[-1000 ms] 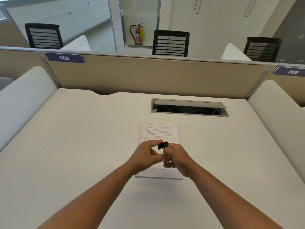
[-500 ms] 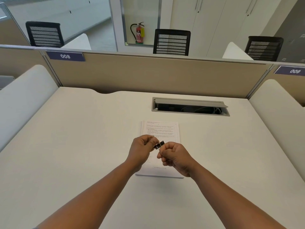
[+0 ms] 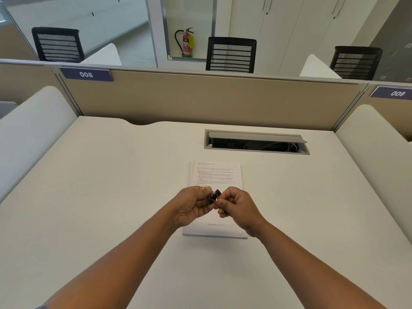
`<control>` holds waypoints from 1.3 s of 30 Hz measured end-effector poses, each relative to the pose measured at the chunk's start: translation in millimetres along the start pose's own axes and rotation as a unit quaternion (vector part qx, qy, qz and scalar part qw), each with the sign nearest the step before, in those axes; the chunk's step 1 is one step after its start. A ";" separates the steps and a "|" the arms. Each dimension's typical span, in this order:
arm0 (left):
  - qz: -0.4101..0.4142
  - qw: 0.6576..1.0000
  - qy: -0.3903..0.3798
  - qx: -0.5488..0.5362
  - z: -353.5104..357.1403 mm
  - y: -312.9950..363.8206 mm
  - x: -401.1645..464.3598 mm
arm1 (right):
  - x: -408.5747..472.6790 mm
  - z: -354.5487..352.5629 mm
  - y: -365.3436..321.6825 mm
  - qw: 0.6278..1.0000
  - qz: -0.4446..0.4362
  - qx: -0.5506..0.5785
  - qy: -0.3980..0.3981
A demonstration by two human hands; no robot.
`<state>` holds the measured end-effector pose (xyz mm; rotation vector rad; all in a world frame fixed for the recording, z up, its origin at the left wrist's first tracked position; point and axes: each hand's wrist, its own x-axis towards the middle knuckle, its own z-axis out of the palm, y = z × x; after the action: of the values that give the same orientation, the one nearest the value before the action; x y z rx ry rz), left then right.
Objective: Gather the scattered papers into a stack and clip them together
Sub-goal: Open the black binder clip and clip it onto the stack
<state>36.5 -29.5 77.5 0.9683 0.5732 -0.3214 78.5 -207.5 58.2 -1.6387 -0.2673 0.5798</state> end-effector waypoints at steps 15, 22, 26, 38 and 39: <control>-0.045 0.999 -0.026 0.016 -4.4 -4.5 7.0 | 9.0 -5.2 7.7 0.999 -0.037 0.003 0.024; 0.027 0.994 0.053 0.096 -10.7 -1.5 24.5 | 24.9 -4.0 4.1 0.996 0.034 0.070 0.052; 0.069 0.978 0.061 0.188 -13.5 3.3 34.9 | 37.8 -5.9 2.3 0.988 0.070 0.131 0.030; 0.154 0.932 0.061 0.321 -22.0 23.4 76.9 | 96.9 -16.8 4.5 0.984 0.138 0.111 -0.003; 0.162 0.930 0.059 0.326 -22.8 23.6 81.4 | 103.2 -17.1 4.9 0.984 0.140 0.112 0.006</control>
<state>106.9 1.9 35.6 1.7121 0.4065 -0.1539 173.6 -172.1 32.2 -1.4689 0.0391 0.7835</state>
